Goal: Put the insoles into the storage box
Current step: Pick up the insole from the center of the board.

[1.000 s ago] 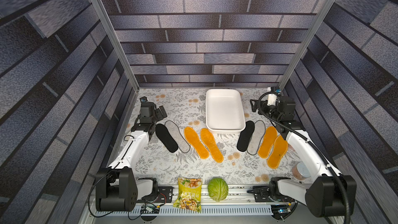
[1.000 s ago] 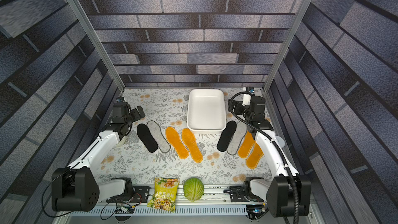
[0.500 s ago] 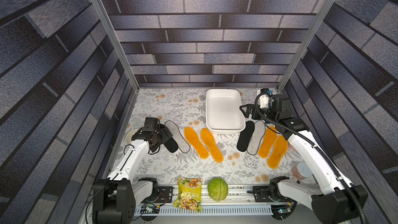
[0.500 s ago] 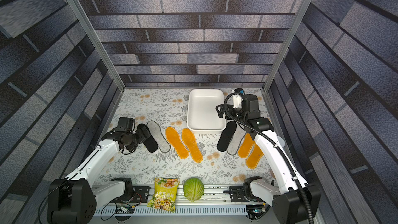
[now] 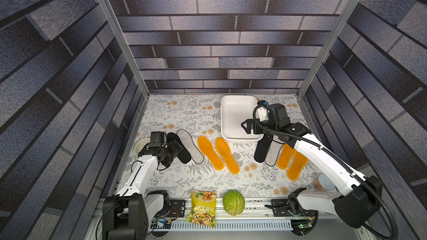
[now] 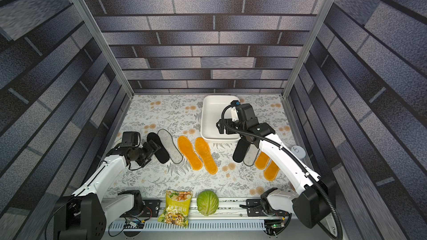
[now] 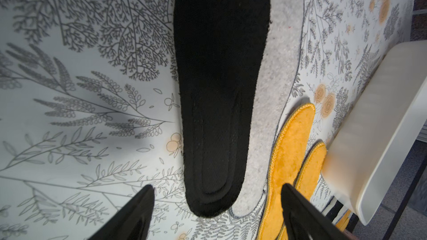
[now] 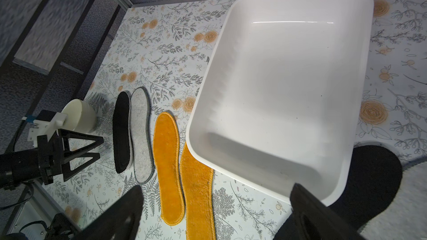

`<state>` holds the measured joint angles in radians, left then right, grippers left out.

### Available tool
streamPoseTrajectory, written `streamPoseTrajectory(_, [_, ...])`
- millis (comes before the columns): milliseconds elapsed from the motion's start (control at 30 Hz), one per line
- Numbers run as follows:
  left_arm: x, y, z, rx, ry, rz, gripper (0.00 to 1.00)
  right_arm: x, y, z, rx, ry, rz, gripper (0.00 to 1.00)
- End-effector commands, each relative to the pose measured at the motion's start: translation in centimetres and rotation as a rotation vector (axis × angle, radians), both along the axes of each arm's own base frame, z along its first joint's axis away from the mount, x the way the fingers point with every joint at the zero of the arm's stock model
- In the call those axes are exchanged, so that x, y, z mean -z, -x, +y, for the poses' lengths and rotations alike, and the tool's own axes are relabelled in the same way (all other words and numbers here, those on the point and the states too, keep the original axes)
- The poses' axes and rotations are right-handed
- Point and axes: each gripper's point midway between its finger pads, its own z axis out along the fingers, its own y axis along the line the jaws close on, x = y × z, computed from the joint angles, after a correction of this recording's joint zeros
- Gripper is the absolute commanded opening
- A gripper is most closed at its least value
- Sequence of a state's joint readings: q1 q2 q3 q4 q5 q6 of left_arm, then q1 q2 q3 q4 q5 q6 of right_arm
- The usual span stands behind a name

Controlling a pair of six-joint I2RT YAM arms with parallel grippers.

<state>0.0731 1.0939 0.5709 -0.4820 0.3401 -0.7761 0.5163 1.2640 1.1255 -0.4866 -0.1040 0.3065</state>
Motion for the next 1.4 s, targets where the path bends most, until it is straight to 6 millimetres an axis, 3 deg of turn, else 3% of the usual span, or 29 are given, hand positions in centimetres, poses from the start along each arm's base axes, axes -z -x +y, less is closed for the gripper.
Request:
streamPoseTrajectory(0, [0.6, 0.0, -0.2, 0.001, 0.017, 0.023, 0.82, -1.6, -0.2, 0.6, 0.001, -0.015, -0.041, 1.0])
streamPoseTrajectory(133, [1.7, 0.5, 0.2, -0.001, -0.008, 0.068, 0.76, -1.5, -0.1, 0.8, -0.001, -0.024, -0.051, 1.0])
streamPoseTrajectory(367, [2.3, -0.3, 0.2, -0.013, -0.001, 0.065, 0.76, -1.3, -0.1, 0.8, -0.001, -0.016, -0.049, 1.0])
streamPoseTrajectory(800, [2.4, -2.8, -0.1, 0.018, -0.071, 0.083, 0.86, -0.7, 0.2, 0.9, -0.005, -0.021, -0.039, 1.0])
streamPoseTrajectory(1367, [5.1, -2.1, -0.4, 0.011, -0.074, 0.157, 0.83, 0.0, 0.2, 1.3, -0.022, -0.027, -0.033, 1.0])
